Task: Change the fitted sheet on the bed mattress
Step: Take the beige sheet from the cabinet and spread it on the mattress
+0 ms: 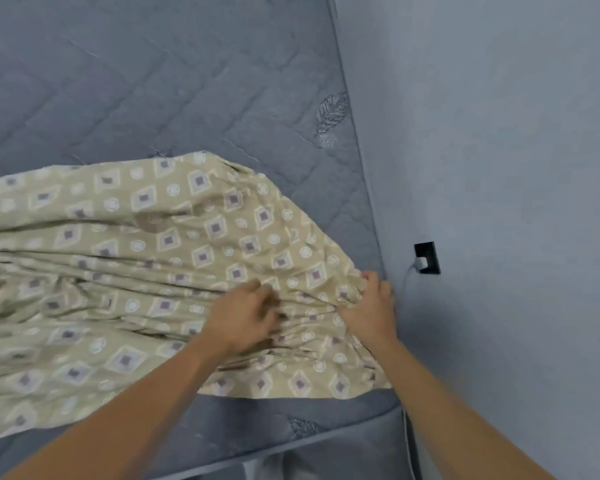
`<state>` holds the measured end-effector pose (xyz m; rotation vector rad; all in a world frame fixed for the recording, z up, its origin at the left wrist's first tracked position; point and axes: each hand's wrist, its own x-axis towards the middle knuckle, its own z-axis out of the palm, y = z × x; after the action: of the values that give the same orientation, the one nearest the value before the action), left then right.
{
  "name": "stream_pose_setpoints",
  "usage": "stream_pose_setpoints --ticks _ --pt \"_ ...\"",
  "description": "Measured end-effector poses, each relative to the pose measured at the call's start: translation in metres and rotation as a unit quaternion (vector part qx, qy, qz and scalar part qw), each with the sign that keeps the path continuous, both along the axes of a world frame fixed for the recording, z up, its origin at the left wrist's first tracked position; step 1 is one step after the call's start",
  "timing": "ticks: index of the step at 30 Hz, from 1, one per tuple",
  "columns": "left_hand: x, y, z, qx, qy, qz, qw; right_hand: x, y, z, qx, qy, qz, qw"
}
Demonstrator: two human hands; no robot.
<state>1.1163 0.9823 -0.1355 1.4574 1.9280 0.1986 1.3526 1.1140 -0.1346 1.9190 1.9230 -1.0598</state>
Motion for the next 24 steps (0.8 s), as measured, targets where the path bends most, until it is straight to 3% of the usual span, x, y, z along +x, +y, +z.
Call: stream_pose_setpoints --ticks 3,6,8,11,13,16,19,24 --pt "-0.04 0.023 -0.001 0.098 0.102 0.063 0.988 -0.037 0.022 0.002 0.077 0.0 0.082 0.994" --pt "-0.097 0.06 -0.001 0.136 0.191 0.126 0.964 -0.09 0.048 0.0 0.058 0.067 0.081 0.993" --pt "-0.137 0.086 -0.005 0.098 0.204 0.15 0.962 -0.127 0.065 -0.011 0.037 0.115 0.047 0.992" --pt "-0.182 0.112 -0.016 -0.039 0.205 0.12 0.971 -0.17 0.083 -0.026 0.031 0.121 0.019 0.992" --pt "-0.195 0.119 -0.022 -0.104 0.228 0.096 0.963 -0.185 0.083 -0.035 -0.016 0.111 0.044 0.993" --pt "-0.192 0.123 -0.021 -0.125 0.241 0.058 0.961 -0.187 0.079 -0.04 -0.075 0.137 0.093 0.983" --pt "-0.172 0.137 -0.001 -0.045 0.189 0.046 0.98 -0.169 0.1 -0.023 -0.03 0.143 0.068 0.987" --pt "-0.119 0.23 0.041 0.179 0.074 0.008 0.981 -0.114 0.165 0.029 0.177 0.105 -0.057 0.977"
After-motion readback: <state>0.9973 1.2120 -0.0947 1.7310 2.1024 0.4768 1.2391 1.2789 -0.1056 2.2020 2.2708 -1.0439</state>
